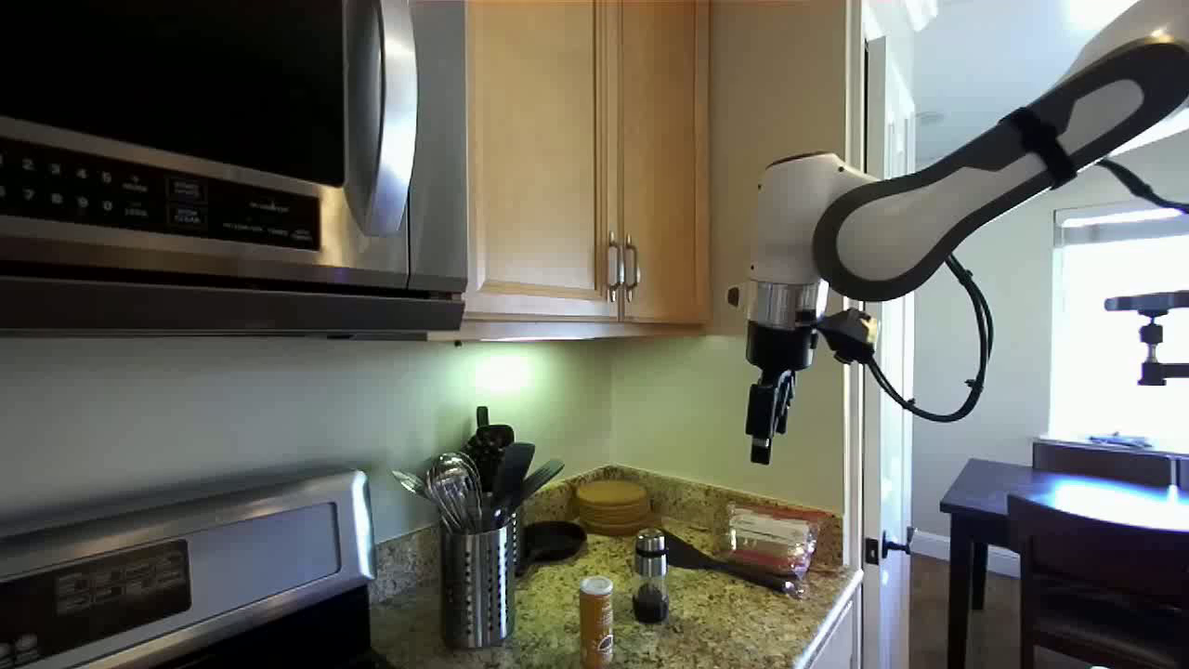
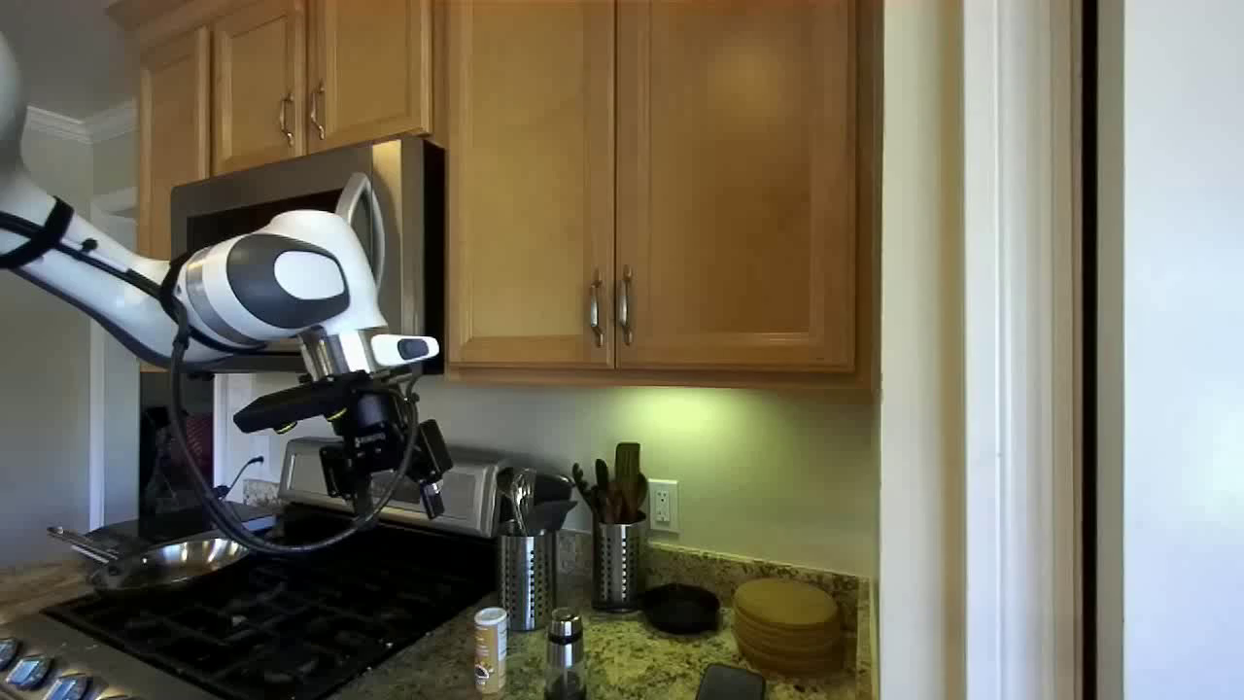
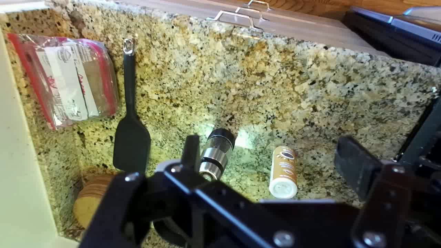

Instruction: Open the left door of the upper cabinet, place the brown can in the cabinet, place the glass jar in the cabinet, close the cabinet door

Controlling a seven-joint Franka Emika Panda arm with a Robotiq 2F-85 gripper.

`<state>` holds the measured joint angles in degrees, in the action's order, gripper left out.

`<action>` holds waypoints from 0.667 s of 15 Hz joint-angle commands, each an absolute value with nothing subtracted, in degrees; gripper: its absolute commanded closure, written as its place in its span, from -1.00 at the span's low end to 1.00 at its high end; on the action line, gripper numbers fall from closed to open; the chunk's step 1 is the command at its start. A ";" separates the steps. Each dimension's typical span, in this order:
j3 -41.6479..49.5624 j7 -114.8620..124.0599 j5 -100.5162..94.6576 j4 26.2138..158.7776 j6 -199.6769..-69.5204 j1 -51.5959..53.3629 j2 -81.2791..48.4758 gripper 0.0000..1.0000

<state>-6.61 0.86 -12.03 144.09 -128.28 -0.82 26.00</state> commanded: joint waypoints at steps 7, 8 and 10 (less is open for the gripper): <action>-5.76 1.13 -12.32 143.90 -128.26 -0.04 25.82 -1.00; -5.07 0.54 -11.70 143.51 -129.15 -0.05 25.06 -1.00; -3.84 -0.10 -10.72 142.47 -130.76 -0.22 23.89 -1.00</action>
